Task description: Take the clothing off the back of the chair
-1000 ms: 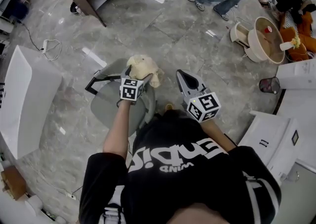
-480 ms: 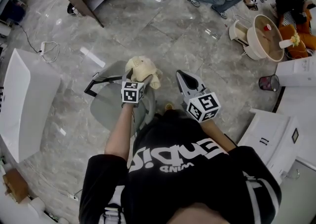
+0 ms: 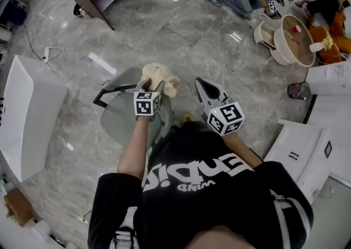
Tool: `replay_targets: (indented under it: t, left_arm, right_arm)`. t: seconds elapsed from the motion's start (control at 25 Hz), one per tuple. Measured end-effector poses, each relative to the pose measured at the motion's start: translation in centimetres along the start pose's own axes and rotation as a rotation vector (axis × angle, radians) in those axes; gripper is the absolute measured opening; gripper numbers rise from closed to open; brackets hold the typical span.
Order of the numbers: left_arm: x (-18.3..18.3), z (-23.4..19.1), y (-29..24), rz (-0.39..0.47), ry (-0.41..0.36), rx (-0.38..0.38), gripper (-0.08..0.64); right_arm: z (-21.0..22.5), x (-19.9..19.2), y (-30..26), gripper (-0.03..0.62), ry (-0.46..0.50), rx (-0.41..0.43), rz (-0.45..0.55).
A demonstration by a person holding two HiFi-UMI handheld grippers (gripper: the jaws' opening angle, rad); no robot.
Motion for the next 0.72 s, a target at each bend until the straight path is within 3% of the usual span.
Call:
replay_targets:
  t: [0.16,0.4,0.72]
  left_arm:
    - [0.3,0.5,0.4,-0.003,-0.025,0.011,0.162]
    - [1.0,1.4,2.2,0.043,-0.041,0.027,0.146]
    - [8.4,2.6,10.2,0.184,-0.035,0.044,0.146]
  right_arm:
    - [0.2,-0.1,0.1,0.014,0.003,0.000,-0.003]
    - [0.4,-0.3,0.8,0.014,0.002,-0.001,-0.002]
    - [0.7,0.0,2.0,0.014,0.008,0.005,0.020]
Point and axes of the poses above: the fingertips, and each gripper's own axes: y backward along the fingers, z to its right, x out of its top, the point moved 7 cm from there along y, backward along the fingers, and after that the axes turned 6 degrees about -y, right-handed, at the moved point
